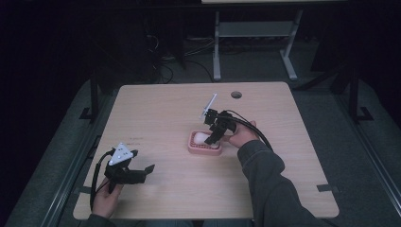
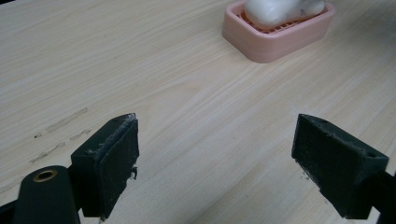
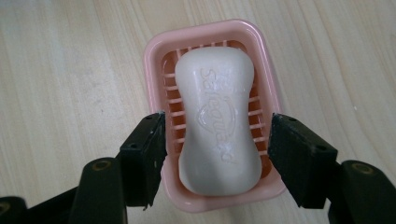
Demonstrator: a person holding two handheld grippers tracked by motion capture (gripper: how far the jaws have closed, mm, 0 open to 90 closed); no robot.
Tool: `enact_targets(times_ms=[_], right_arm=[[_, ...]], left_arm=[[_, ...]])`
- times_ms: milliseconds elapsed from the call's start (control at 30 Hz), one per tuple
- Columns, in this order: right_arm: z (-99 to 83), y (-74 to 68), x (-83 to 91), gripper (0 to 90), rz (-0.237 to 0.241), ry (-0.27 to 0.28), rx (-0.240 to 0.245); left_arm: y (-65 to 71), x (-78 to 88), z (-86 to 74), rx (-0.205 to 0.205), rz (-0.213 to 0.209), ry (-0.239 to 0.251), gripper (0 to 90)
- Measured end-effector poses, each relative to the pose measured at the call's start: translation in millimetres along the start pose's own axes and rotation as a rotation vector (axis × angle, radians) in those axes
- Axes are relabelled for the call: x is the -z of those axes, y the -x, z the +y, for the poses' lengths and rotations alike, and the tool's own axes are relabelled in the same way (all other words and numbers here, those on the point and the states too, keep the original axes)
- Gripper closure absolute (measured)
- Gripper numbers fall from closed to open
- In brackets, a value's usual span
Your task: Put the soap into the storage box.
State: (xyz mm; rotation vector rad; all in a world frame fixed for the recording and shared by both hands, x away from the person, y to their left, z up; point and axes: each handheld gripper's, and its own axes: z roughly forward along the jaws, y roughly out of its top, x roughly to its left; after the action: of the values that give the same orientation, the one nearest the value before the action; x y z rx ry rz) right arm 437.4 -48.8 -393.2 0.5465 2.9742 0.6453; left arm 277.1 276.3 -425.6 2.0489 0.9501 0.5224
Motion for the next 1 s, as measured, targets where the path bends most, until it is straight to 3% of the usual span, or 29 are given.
enact_targets(times_ms=[367,1000], right_arm=[[-14.6,-1.2,13.1,35.0,-0.008,0.055,-0.023],[-39.1,-1.2,22.5,33.9,-0.011,0.074,-0.064]], left_arm=[[1.0,0.7,0.3,0.004,0.000,0.006,14.6],[1.6,0.5,0.2,0.008,0.000,0.009,14.6]])
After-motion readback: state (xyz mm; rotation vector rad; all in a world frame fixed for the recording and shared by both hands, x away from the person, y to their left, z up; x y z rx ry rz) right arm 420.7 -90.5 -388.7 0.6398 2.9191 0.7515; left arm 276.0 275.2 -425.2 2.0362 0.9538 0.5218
